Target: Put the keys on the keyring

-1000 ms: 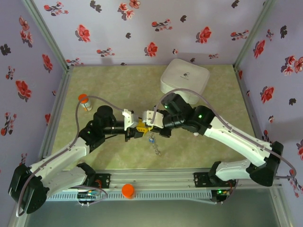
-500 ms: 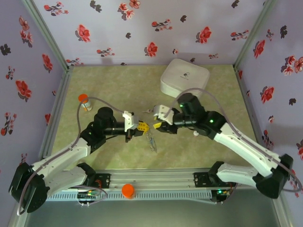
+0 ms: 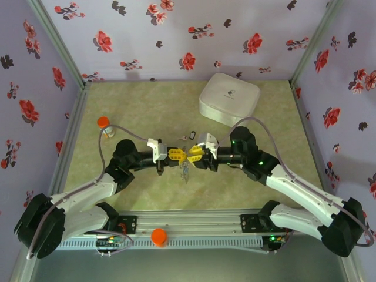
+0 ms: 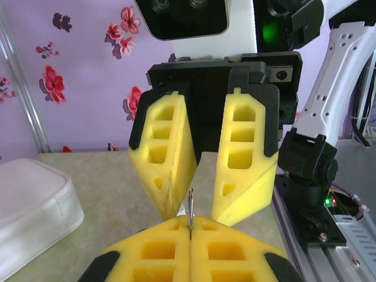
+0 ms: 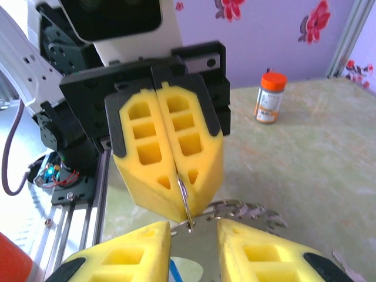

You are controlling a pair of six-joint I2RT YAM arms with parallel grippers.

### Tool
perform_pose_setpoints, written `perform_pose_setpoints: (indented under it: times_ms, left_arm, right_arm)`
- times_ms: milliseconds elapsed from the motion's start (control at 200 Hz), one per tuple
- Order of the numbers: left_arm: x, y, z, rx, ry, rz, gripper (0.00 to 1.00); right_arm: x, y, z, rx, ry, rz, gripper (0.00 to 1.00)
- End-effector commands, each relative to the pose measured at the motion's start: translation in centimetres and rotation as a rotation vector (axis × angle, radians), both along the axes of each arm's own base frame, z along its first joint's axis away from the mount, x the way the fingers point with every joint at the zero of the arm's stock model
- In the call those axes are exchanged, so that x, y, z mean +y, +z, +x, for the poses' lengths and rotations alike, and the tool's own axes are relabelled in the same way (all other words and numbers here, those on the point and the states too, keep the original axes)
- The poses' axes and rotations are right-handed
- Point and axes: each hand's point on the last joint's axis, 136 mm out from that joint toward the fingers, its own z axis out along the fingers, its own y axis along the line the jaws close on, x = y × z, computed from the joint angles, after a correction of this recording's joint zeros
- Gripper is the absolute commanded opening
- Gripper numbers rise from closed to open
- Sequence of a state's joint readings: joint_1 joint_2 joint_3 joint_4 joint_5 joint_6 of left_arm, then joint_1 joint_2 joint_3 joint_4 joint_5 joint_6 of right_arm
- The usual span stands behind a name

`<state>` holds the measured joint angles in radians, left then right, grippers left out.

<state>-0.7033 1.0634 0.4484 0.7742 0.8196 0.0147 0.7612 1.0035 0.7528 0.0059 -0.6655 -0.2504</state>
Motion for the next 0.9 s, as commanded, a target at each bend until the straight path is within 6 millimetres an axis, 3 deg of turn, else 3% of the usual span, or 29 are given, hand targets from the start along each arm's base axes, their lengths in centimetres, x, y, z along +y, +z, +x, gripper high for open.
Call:
perform_pose_setpoints:
  times_ms: [0,215,340,395,575,700,895]
  left_arm:
    - [0.1,1.9,-0.8,-0.052,-0.038,-0.075,0.00]
    - [-0.1,1.9,-0.7,-0.014,-0.045,-0.076,0.00]
    - [-0.3,1.7,-0.3,-0.003,-0.039,-0.063,0.00]
    - [-0.3,1.6,0.1,0.016,-0.019,-0.051,0.20]
    - [0.5,-0.5,0.9,0.099,0.078,0.146,0.38]
    - [1.5,-2.5,1.2,0.135,0.155,0.286,0.37]
    - [1.7,-3.4,1.1,0.125,0.149,0.368,0.29]
  right_arm:
    - [0.4,1.5,-0.5,-0.016,0.030,0.067,0.25]
    - [0.9,1.8,-0.3,-0.020,0.042,0.086,0.17]
    - [1.6,1.9,-0.1,-0.010,0.052,0.110,0.00]
    - [1.7,1.7,0.0,-0.009,0.052,0.097,0.00]
    - [0.8,1.2,0.5,-0.031,-0.011,-0.047,0.00]
    - [0.5,-0.5,0.2,-0.061,-0.006,-0.224,0.00]
    - [1.0,-1.9,0.0,-0.108,0.037,-0.425,0.00]
